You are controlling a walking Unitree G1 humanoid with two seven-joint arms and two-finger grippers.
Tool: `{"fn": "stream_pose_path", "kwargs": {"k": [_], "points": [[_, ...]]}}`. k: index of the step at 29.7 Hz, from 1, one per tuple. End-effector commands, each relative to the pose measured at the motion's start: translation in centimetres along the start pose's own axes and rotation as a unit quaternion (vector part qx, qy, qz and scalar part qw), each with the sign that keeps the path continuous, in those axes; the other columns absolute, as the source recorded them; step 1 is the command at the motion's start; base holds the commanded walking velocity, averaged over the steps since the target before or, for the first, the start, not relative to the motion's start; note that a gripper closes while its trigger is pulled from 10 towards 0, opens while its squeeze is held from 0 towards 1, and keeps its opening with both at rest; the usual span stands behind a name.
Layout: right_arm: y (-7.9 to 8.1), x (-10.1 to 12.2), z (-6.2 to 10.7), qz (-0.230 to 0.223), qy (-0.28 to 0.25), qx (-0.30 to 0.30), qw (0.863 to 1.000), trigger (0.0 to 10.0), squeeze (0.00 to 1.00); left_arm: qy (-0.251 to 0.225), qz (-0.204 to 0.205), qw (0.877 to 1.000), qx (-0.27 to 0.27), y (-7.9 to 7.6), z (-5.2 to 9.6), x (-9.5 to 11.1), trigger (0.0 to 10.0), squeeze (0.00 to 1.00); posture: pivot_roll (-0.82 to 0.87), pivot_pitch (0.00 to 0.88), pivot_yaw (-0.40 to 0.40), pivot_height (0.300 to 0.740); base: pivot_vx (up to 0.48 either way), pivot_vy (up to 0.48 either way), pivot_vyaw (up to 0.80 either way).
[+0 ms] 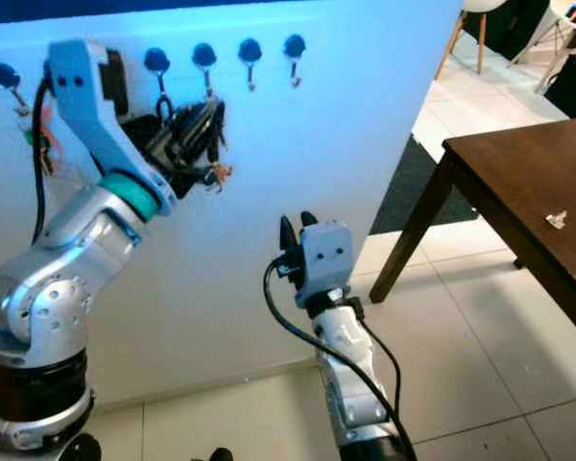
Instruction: Hang keys on a hook
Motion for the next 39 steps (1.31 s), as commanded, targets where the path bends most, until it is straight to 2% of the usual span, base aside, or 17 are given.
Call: {"fn": "stream_pose_path", "kwargs": {"k": [1,2,3,7,12,14,15,16,17,18,20,24,26,28,34,38,39], "points": [[0.2,-0.2,0.1,-0.003,0.004,0.002,1.0,10.0,0.0,0.004,0.011,1.0,-0.015,-0.1,0.4,-0.1,10.0,1.0,-0.02,0.075,0.117,0.74,0.0,0.0,0.0],[0.2,-0.2,0.1,-0.003,0.004,0.002,1.0,10.0,0.0,0.004,0.011,1.0,-0.015,-0.1,0.4,-0.1,10.0,1.0,-0.02,0.075,0.117,0.74,0.0,0.0,0.0],[0.2,-0.2,0.1,-0.003,0.004,0.002,1.0,10.0,0.0,-0.002,0.021,1.0,-0.022,-0.2,0.6,0.1,10.0,0.04,-0.02,0.074,0.117,0.74,0.0,0.0,0.0],[0.2,-0.2,0.2,-0.003,0.004,0.001,1.0,10.0,0.0,-0.029,0.044,0.997,-0.054,-0.3,1.7,1.0,10.0,0.0,-0.01,0.074,0.118,0.74,0.0,0.0,0.0],[0.3,-0.2,0.2,-0.003,0.004,0.001,1.0,10.0,0.0,-0.036,0.024,0.997,-0.067,-0.3,2.5,1.1,10.0,0.0,-0.02,0.077,0.12,0.74,0.0,0.0,0.0],[0.2,-0.2,0.2,-0.003,0.004,0.001,1.0,10.0,0.0,-0.034,-0.007,0.997,-0.064,0.0,3.0,1.1,10.0,0.0,-0.02,0.079,0.121,0.74,0.0,0.0,0.0],[0.2,-0.2,0.2,-0.003,0.004,0.0,1.0,10.0,0.0,-0.029,-0.049,0.997,-0.054,0.2,3.5,0.9,10.0,0.0,-0.01,0.083,0.119,0.74,0.0,0.0,0.0],[0.2,-0.2,0.2,-0.003,0.004,0.0,1.0,10.0,0.0,-0.029,-0.049,0.997,-0.054,0.2,3.5,0.9,10.0,0.0,-0.01,0.083,0.119,0.74,0.0,0.0,0.0],[0.2,-0.2,0.2,-0.003,0.004,0.0,1.0,10.0,0.0,-0.022,-0.092,0.994,-0.045,0.5,4.1,0.6,10.0,0.0,-0.01,0.083,0.118,0.74,0.0,0.0,0.0],[0.2,-0.2,0.2,-0.003,0.004,0.0,1.0,10.0,0.0,-0.022,-0.092,0.994,-0.045,0.5,4.1,0.6,10.0,0.0,-0.01,0.083,0.118,0.74,0.0,0.0,0.0],[0.1,-0.2,0.2,-0.002,0.005,0.002,1.0,10.0,0.0,0.013,-0.21,0.978,-0.003,1.3,6.1,-1.5,10.0,0.0,-0.01,0.078,0.115,0.74,0.0,0.0,0.0],[0.1,-0.3,0.3,-0.001,0.006,0.005,1.0,10.0,0.0,0.051,-0.276,0.958,0.051,2.7,7.9,-3.9,10.0,0.0,-0.01,0.078,0.115,0.74,0.0,0.0,0.0],[0.1,-0.3,0.3,-0.001,0.006,0.005,1.0,10.0,0.0,0.051,-0.276,0.958,0.051,2.7,7.9,-3.9,10.0,0.0,-0.01,0.078,0.115,0.74,0.0,0.0,0.0],[0.1,-0.4,0.4,0.002,0.009,0.007,1.0,10.0,0.0,0.105,-0.279,0.946,0.123,5.1,10.0,-6.9,10.0,0.0,-0.03,0.06,0.111,0.74,0.0,0.0,0.0],[0.0,-0.6,0.6,0.006,0.014,0.009,1.0,10.0,0.0,0.137,-0.26,0.939,0.179,6.6,11.8,-8.5,10.0,0.0,-0.04,0.059,0.107,0.74,0.0,0.0,0.0],[-0.1,-0.8,0.8,0.011,0.02,0.012,1.0,10.0,0.0,0.151,-0.259,0.922,0.244,8.6,12.9,-9.2,10.0,0.0,-0.04,0.054,0.099,0.74,0.0,0.0,0.0],[-0.2,-0.9,0.8,0.012,0.022,0.012,1.0,10.0,0.0,0.154,-0.273,0.911,0.268,9.6,13.1,-9.4,10.0,0.0,-0.05,0.046,0.085,0.74,0.0,0.0,0.0]]}}
Point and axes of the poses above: a point about 5 cm out from each wrist's last joint towards the gripper, its own z axis pointing back from the gripper into the wrist, its own x axis along the axis of the wrist's last joint, y = z × x, the point moved 3 cm from there along -z, pointing out of the wrist towards the gripper, and after that the axes turned 7 degrees about -z, right-handed, at the moved point
